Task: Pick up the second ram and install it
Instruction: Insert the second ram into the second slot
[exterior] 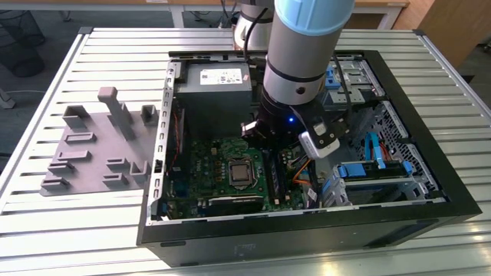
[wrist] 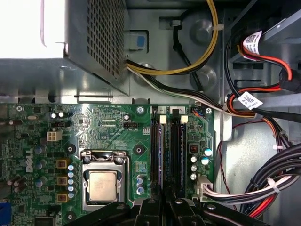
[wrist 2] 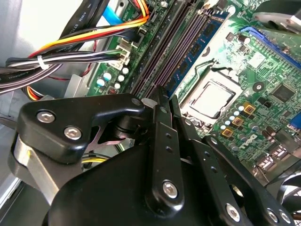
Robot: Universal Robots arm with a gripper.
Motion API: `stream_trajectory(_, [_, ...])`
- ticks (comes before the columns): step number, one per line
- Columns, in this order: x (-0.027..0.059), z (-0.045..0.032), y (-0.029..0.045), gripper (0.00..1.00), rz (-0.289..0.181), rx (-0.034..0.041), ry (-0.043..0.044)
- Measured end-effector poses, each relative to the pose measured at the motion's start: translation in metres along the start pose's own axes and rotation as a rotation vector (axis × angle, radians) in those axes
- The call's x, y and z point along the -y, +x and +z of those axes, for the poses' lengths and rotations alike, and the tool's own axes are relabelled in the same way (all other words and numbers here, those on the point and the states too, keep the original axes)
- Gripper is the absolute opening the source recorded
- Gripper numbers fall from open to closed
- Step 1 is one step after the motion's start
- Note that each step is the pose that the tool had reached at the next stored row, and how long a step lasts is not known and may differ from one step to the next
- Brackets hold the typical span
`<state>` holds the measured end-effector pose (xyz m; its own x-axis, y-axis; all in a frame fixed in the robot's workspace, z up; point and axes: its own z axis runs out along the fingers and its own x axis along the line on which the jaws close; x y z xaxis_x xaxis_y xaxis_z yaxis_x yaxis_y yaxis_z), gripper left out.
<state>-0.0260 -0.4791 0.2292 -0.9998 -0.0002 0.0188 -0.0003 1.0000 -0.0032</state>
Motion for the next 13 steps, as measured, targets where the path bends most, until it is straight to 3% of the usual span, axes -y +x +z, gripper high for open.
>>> stream_trajectory(13, [0.0001, 0.0014, -0.0003, 0.14, 0.014, -0.0001, -0.0001])
